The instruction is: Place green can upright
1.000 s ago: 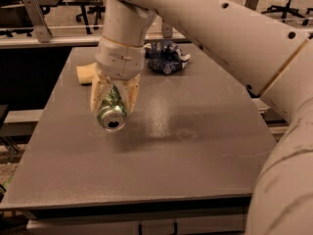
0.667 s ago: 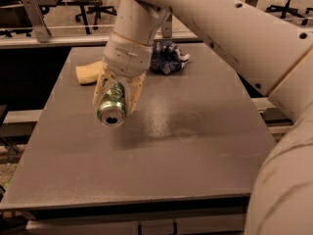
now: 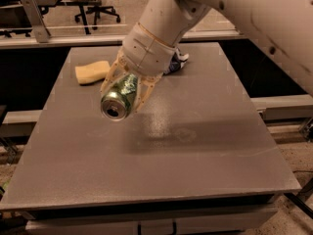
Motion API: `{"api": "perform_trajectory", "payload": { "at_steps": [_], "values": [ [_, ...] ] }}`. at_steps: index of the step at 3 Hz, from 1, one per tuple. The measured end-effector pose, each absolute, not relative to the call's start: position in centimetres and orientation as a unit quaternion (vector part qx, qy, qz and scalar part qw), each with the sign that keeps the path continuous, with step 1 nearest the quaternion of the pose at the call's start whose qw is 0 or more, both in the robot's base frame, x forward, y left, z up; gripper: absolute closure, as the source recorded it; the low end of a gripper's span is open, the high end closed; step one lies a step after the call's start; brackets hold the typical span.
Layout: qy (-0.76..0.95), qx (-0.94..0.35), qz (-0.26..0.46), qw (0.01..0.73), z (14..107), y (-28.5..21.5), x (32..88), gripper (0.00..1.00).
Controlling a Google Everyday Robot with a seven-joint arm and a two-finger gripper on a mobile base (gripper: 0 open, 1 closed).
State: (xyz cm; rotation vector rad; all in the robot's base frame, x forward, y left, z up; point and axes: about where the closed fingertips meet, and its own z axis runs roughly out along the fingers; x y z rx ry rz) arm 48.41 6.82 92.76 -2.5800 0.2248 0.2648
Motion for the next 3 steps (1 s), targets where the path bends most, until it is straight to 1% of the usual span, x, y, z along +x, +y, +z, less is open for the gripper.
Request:
{"api": "perform_trajectory", "payload": {
  "at_steps": [1, 2, 3],
  "values": [
    [0.162, -0.933, 0.075, 0.314, 93.63, 6.08, 48.36, 1.00],
    [0.207, -0.916, 0.071, 0.337, 93.68, 5.38, 48.92, 1.00],
    [0.212, -0.914, 0.077, 0.339, 93.69, 5.31, 49.10, 1.00]
  ]
}}
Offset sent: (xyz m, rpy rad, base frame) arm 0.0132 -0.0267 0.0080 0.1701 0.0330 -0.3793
